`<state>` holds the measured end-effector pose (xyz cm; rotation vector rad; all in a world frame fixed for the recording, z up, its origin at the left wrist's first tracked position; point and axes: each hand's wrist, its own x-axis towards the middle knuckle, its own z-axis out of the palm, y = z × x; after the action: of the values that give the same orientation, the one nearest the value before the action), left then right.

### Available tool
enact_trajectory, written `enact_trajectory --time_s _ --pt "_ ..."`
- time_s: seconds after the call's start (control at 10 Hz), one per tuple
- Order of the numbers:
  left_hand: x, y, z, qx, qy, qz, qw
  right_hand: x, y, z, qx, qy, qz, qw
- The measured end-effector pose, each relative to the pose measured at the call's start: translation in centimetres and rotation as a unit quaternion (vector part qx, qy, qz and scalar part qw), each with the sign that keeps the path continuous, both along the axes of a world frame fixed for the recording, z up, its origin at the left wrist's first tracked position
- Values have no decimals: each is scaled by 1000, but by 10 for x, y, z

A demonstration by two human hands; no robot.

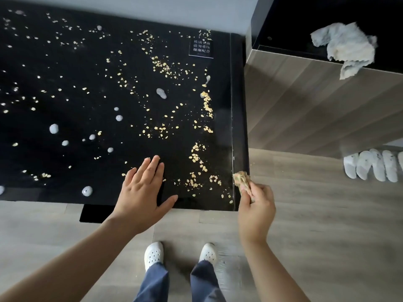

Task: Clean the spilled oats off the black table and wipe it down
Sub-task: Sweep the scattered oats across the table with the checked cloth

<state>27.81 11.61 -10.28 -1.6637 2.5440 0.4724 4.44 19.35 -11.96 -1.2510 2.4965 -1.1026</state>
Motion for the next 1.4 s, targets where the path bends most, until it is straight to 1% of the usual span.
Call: enact_trajectory --time_s 0.1,0.2,0.3,0.4,0.6,0.7,0.8,0.9,1.0,1.1,1.2,1.3,1.4 --pt "3 0 -2 -8 -15 -16 1000 23 -9 2 7 16 21 1000" --pt "6 -3 -4 -17 -29 -37 999 49 -22 3 15 1 49 999" --pt "10 -6 -4 -25 -27 -55 998 59 -31 9 10 -44 80 996" --pt "13 -7 -3 -31 -31 -65 997 44 -31 18 -15 -52 65 996" --pt "12 -7 -4 -32 -31 -62 997 -5 -20 18 -2 -21 -32 999" --pt "11 -6 -5 -33 -37 -62 997 -13 -13 12 27 -38 -11 999" --pt "11 -7 -6 -37 -38 -64 997 -7 -8 3 64 -5 27 998" --pt "11 -7 -6 -40 -41 -62 996 1 -6 -4 63 63 39 995" --pt "10 -6 -7 -42 -40 -60 997 1 -5 -2 41 68 32 996" --pt "9 -5 -7 -43 -36 -58 997 11 -2 1 40 -35 122 991" --pt "9 -5 -7 -42 -38 -57 997 18 6 9 18 -138 125 982" --pt "9 -6 -8 -41 -44 -57 997 -5 11 16 -30 -168 10 985" --pt "8 -5 -8 -41 -48 -54 997 -33 8 16 -42 -159 -79 983"
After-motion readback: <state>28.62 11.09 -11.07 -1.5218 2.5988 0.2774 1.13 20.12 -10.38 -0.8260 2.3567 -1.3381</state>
